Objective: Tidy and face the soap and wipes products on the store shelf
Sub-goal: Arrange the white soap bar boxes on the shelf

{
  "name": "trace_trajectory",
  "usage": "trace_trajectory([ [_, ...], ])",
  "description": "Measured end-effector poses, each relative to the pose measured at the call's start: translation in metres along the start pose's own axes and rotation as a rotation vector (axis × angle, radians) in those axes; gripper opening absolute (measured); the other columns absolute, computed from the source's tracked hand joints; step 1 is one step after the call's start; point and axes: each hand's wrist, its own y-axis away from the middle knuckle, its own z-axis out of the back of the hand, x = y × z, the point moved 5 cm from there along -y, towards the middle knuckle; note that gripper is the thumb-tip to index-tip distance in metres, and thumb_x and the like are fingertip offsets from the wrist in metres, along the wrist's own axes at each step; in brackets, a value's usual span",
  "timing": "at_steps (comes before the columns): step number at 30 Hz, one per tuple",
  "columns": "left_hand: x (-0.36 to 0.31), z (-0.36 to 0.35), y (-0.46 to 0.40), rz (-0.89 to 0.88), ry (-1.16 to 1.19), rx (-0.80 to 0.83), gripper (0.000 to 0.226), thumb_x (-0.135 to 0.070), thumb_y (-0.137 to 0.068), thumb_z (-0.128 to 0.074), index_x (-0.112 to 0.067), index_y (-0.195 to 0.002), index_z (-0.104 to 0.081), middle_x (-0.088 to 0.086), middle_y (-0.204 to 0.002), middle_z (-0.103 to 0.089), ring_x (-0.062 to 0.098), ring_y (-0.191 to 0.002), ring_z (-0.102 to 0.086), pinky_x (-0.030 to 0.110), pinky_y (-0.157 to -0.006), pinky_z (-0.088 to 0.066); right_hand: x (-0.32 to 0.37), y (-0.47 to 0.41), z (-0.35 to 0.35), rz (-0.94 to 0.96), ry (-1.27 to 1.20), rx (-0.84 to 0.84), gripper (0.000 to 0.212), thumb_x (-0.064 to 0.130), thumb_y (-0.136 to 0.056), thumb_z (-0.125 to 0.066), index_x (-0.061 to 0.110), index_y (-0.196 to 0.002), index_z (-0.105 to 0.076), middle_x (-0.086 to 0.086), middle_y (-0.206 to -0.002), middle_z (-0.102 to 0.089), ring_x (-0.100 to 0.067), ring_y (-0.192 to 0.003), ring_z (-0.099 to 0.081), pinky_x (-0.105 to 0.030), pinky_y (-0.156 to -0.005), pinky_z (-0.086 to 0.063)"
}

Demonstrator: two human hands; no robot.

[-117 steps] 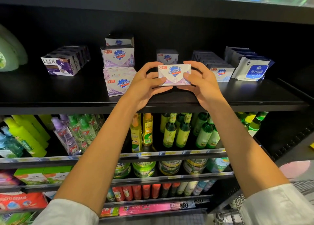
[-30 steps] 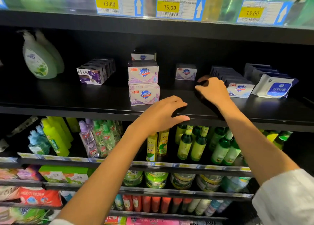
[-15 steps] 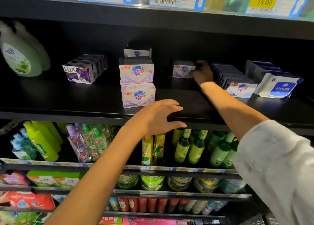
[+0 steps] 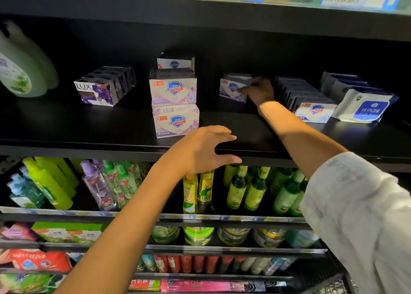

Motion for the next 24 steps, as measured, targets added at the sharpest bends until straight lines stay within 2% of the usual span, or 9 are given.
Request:
trace_trajectory([
  [2,-0.001,0.0,-0.001,-0.006,-0.016,0.0,0.07,-0.066,-0.091,-0.065,-0.035,-0.152,-0.051,-0.015,-0.163,-0.038,0.005,-0.154,-0.028,0.035,-0.127,-0.024,0.0,0.005,0.001,-0.013,-0.016,0.013,0.057,0.015,-0.073,-0.094,0.002,-0.12,-0.065,-0.01,-0.119,-0.071,-0.024,-0.112,-0.067,-0.039,-0.097,-0.057],
  [6,-0.004,0.001,-0.001,-0.019,-0.042,-0.005,0.071,-0.065,-0.091,-0.065,-0.033,-0.152,-0.052,-0.012,-0.163,-0.041,0.009,-0.153,-0.031,0.034,-0.125,-0.025,0.008,0.021,0.01,-0.075,-0.14,-0.007,0.059,0.013,-0.069,-0.096,0.0,-0.118,-0.065,-0.007,-0.112,-0.07,-0.024,-0.109,-0.068,-0.04,-0.089,-0.06],
  [9,-0.005,0.002,-0.002,-0.025,-0.061,-0.018,0.072,-0.065,-0.09,-0.066,-0.031,-0.151,-0.053,-0.01,-0.161,-0.044,0.012,-0.151,-0.036,0.036,-0.123,-0.03,0.017,0.048,0.02,-0.182,-0.333,0.086,0.044,0.007,-0.078,-0.09,0.009,-0.11,-0.061,-0.003,-0.1,-0.066,-0.022,-0.092,-0.065,-0.045,-0.072,-0.064],
  [12,-0.006,0.004,-0.001,-0.015,-0.046,-0.029,0.074,-0.063,-0.088,-0.069,-0.027,-0.151,-0.052,-0.009,-0.158,-0.048,0.013,-0.146,-0.043,0.036,-0.119,-0.037,0.02,0.085,0.037,-0.189,-0.483,0.123,0.032,0.003,-0.082,-0.085,0.01,-0.102,-0.061,-0.011,-0.103,-0.07,-0.027,-0.098,-0.069,-0.047,-0.077,-0.065],
  [15,-0.007,0.004,0.0,-0.011,-0.017,-0.031,0.076,-0.061,-0.088,-0.072,-0.026,-0.152,-0.05,-0.007,-0.155,-0.051,0.016,-0.14,-0.049,0.039,-0.114,-0.044,0.008,0.118,0.057,-0.149,-0.628,0.154,0.027,0.002,-0.086,-0.078,-0.001,-0.111,-0.068,-0.024,-0.117,-0.073,-0.033,-0.109,-0.073,-0.045,-0.079,-0.065],
  [17,-0.009,0.003,0.0,-0.008,0.005,-0.031,0.079,-0.059,-0.088,-0.073,-0.027,-0.154,-0.046,-0.007,-0.156,-0.048,0.016,-0.14,-0.048,0.041,-0.113,-0.046,0.003,0.137,0.07,-0.137,-0.661,0.192,0.035,0.008,-0.088,-0.079,-0.003,-0.119,-0.066,-0.02,-0.116,-0.075,-0.031,-0.109,-0.075,-0.044,-0.081,-0.064],
  [20,-0.009,0.002,-0.001,0.015,0.071,-0.029,0.083,-0.055,-0.088,-0.076,-0.028,-0.156,-0.037,-0.009,-0.158,-0.044,0.015,-0.142,-0.045,0.037,-0.112,-0.044,-0.002,0.158,0.087,-0.11,-0.666,0.201,0.021,0.013,-0.092,-0.079,0.006,-0.105,-0.064,-0.015,-0.114,-0.077,-0.026,-0.108,-0.076,-0.043,-0.086,-0.064],
  [24,-0.008,0.003,-0.002,0.03,0.245,-0.047,0.077,-0.051,-0.094,-0.07,-0.028,-0.157,-0.032,-0.009,-0.154,-0.047,0.012,-0.14,-0.044,0.033,-0.108,-0.041,-0.012,0.174,0.099,-0.096,-0.668,0.223,0.023,0.012,-0.091,-0.079,0.009,-0.109,-0.065,-0.012,-0.116,-0.077,-0.026,-0.112,-0.074,-0.046,-0.089,-0.062],
])
